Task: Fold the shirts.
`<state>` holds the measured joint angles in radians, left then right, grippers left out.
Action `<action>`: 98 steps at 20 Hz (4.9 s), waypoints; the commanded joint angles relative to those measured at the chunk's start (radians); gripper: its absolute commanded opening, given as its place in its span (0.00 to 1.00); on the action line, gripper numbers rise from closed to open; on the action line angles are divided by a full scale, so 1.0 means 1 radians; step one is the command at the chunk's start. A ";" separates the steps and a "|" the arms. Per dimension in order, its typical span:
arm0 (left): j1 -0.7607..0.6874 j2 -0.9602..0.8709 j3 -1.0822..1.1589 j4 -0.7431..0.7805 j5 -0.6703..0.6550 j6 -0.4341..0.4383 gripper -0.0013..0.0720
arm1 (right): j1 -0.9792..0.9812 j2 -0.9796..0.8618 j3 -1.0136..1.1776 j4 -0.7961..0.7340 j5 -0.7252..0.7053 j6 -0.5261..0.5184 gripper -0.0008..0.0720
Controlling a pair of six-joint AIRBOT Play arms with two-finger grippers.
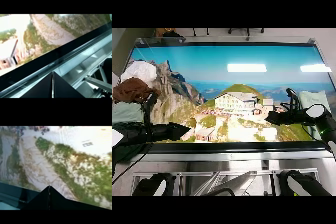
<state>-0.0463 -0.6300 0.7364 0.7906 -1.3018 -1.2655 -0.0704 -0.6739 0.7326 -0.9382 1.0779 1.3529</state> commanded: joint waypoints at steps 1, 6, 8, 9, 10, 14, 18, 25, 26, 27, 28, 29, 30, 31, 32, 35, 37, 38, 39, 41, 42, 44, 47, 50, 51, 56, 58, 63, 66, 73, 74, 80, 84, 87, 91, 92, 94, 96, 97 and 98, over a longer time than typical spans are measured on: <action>0.000 -0.001 0.000 0.000 0.000 0.000 0.04 | 0.001 0.000 0.000 0.000 0.000 0.000 0.04; 0.000 -0.001 0.000 0.000 0.000 0.000 0.04 | 0.001 0.000 0.000 0.000 0.000 0.000 0.04; 0.000 -0.001 0.000 0.000 0.000 0.000 0.04 | 0.001 0.000 0.000 0.000 0.000 0.000 0.04; 0.000 -0.001 0.000 0.000 0.000 0.000 0.04 | 0.001 0.000 0.000 0.000 0.000 0.000 0.04; 0.000 -0.001 0.000 0.000 0.000 0.000 0.04 | 0.001 0.000 0.000 0.000 0.000 0.000 0.04; 0.000 -0.001 0.000 0.000 0.085 0.001 0.04 | 0.001 0.000 0.000 0.000 -0.035 0.000 0.04; 0.000 0.000 0.000 -0.006 0.244 0.000 0.04 | 0.001 0.000 0.000 0.000 -0.090 0.000 0.04; -0.040 -0.054 0.010 -0.022 0.412 0.001 0.04 | 0.002 0.000 0.000 0.002 -0.112 0.001 0.04; -0.041 -0.084 0.043 0.023 0.398 0.001 0.42 | 0.001 0.000 0.000 0.001 -0.113 0.000 0.04; -0.040 -0.120 0.092 0.085 0.364 0.001 0.93 | 0.001 0.000 0.000 0.000 -0.113 0.000 0.04; -0.035 -0.161 0.153 0.162 0.327 0.000 0.98 | 0.001 -0.002 0.000 0.000 -0.114 -0.001 0.05; -0.023 -0.207 0.228 0.261 0.295 0.000 0.98 | 0.001 -0.005 0.000 0.000 -0.113 -0.005 0.05; -0.011 -0.251 0.296 0.343 0.283 0.000 0.98 | 0.001 -0.011 0.000 0.000 -0.114 -0.010 0.05; 0.005 -0.300 0.367 0.422 0.286 0.000 0.98 | 0.001 -0.022 0.000 0.000 -0.116 -0.015 0.05; 0.032 -0.356 0.447 0.513 0.295 0.000 0.98 | 0.001 -0.034 0.000 0.000 -0.125 -0.015 0.05; 0.139 -0.537 0.659 0.731 0.342 0.000 0.98 | 0.001 -0.056 0.000 0.001 -0.137 -0.015 0.05; 0.235 -0.691 0.787 0.781 0.391 0.001 0.98 | 0.001 -0.060 0.000 0.001 -0.151 -0.014 0.18; 0.277 -0.768 0.841 0.787 0.419 0.001 0.98 | 0.001 -0.061 0.000 0.000 -0.158 -0.014 0.55; 0.314 -0.850 0.891 0.787 0.455 0.002 0.98 | 0.001 -0.061 0.000 0.000 -0.158 -0.014 0.86; 0.358 -1.008 0.982 0.787 0.538 0.020 0.98 | 0.001 -0.062 0.000 0.000 -0.158 -0.014 0.87; 0.367 -1.081 1.023 0.788 0.573 0.041 0.98 | 0.001 -0.063 0.000 0.000 -0.159 -0.014 0.87; 0.374 -1.223 1.110 0.790 0.628 0.073 0.98 | 0.001 -0.063 0.000 0.001 -0.159 -0.014 0.87; 0.373 -1.429 1.265 0.814 0.674 0.072 0.98 | 0.001 -0.062 0.000 0.002 -0.158 -0.014 0.87; 0.372 -1.578 1.334 0.814 0.774 0.072 0.98 | 0.001 -0.062 0.000 0.002 -0.158 -0.014 0.87; 0.368 -1.605 1.323 0.815 0.853 0.073 0.98 | 0.001 -0.063 0.000 0.002 -0.158 -0.014 0.87; 0.330 -1.677 1.317 0.815 1.093 0.129 0.98 | 0.001 -0.063 0.000 0.001 -0.158 0.028 0.87; 0.325 -1.704 1.324 0.815 1.122 0.159 0.97 | 0.001 -0.063 0.000 0.001 -0.158 0.035 0.87; 0.327 -1.705 1.334 0.815 0.972 0.195 0.04 | 0.001 -0.063 0.000 0.012 -0.158 0.035 0.87; 0.291 -1.629 1.370 0.811 0.894 0.149 0.03 | 0.001 -0.063 0.000 0.021 -0.157 0.035 0.87; 0.118 -1.184 1.369 0.803 0.880 -0.005 0.03 | 0.001 -0.062 0.000 0.038 -0.150 0.034 0.87; 0.084 -1.114 1.369 0.803 0.813 -0.040 0.03 | 0.001 -0.062 0.000 0.038 -0.150 0.032 0.85; -0.181 -0.744 1.156 0.666 0.163 -0.169 0.04 | -0.001 -0.062 0.001 0.039 -0.088 -0.019 0.49; -0.400 -0.665 0.881 0.565 0.082 -0.202 0.03 | -0.001 -0.062 0.001 0.039 -0.019 -0.022 0.49; -0.508 -0.699 0.740 0.570 0.105 -0.246 0.04 | -0.001 -0.062 0.001 0.038 0.001 -0.023 0.49; -0.507 -0.768 0.681 0.579 0.111 -0.332 0.04 | -0.001 -0.062 0.001 0.039 0.010 -0.022 0.63; -0.485 -0.776 0.697 0.579 0.082 -0.331 0.04 | -0.001 -0.062 0.001 0.039 0.018 -0.022 0.76; -0.421 -0.784 0.763 0.578 -0.017 -0.330 0.76 | -0.001 -0.063 0.001 0.039 0.037 -0.022 0.77; -0.358 -0.783 0.822 0.576 -0.144 -0.337 0.98 | 0.000 -0.065 0.001 0.039 0.042 -0.023 0.76; -0.337 -0.776 0.828 0.569 -0.203 -0.339 0.98 | 0.003 -0.072 0.001 0.042 0.042 -0.023 0.76; -0.326 -0.758 0.802 0.554 -0.247 -0.338 0.98 | 0.011 -0.082 0.000 0.042 0.043 -0.037 0.76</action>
<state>-0.4259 -1.4014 1.5265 1.3663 -1.3811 -1.5917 -0.0677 -0.7433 0.7330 -0.8997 1.1069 1.3296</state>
